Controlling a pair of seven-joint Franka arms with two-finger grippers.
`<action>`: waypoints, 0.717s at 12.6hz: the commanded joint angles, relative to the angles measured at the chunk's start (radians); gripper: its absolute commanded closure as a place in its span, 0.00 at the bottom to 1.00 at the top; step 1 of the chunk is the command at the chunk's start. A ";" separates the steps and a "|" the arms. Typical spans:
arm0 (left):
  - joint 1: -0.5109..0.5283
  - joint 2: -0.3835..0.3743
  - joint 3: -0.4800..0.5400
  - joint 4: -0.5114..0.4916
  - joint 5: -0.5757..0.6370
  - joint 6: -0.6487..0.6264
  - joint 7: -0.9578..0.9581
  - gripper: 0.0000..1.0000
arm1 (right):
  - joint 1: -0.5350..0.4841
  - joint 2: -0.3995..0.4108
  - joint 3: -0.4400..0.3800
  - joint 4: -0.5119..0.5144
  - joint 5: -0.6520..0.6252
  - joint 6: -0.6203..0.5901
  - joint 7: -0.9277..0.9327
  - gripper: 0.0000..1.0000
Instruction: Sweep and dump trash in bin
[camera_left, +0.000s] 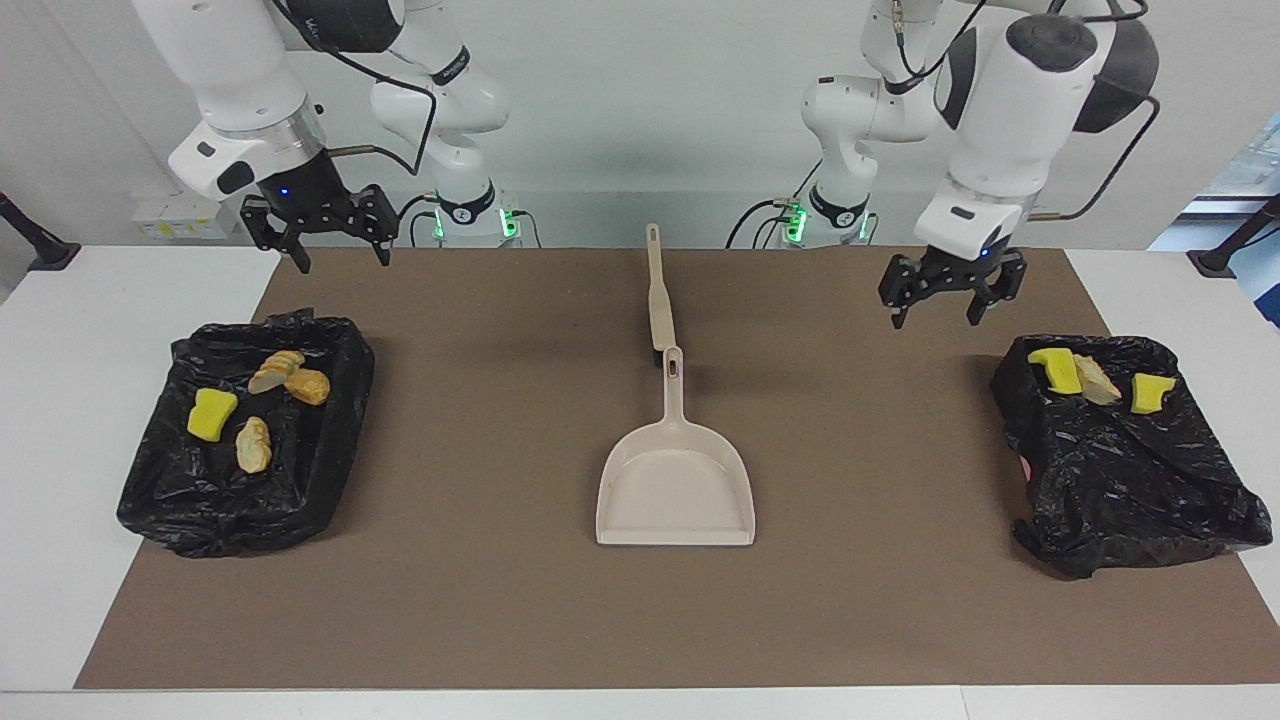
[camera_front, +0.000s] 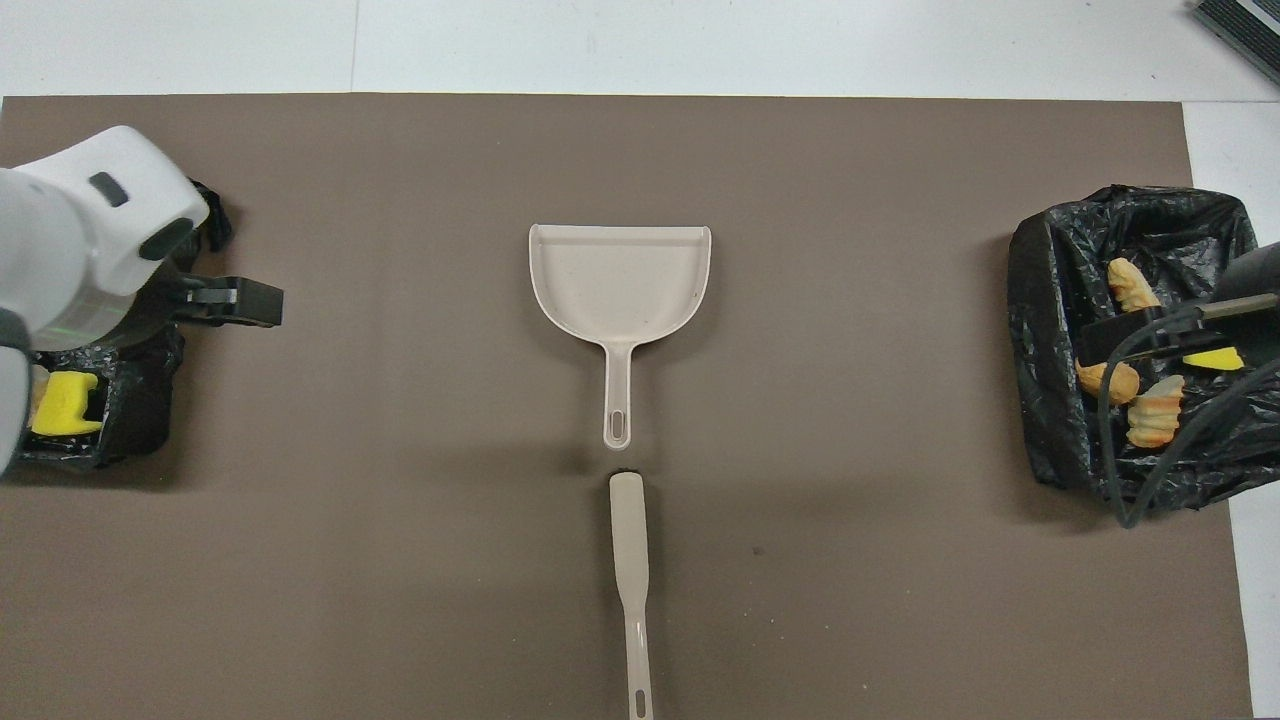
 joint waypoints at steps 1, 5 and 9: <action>0.063 -0.021 -0.005 0.072 -0.035 -0.120 0.125 0.00 | -0.009 -0.005 0.009 -0.002 -0.004 0.006 0.003 0.00; 0.132 0.011 -0.005 0.212 -0.076 -0.254 0.233 0.00 | -0.011 -0.006 0.009 -0.003 -0.004 0.004 0.000 0.00; 0.146 0.103 -0.006 0.363 -0.083 -0.349 0.236 0.00 | -0.011 -0.006 0.009 -0.003 -0.005 0.004 0.000 0.00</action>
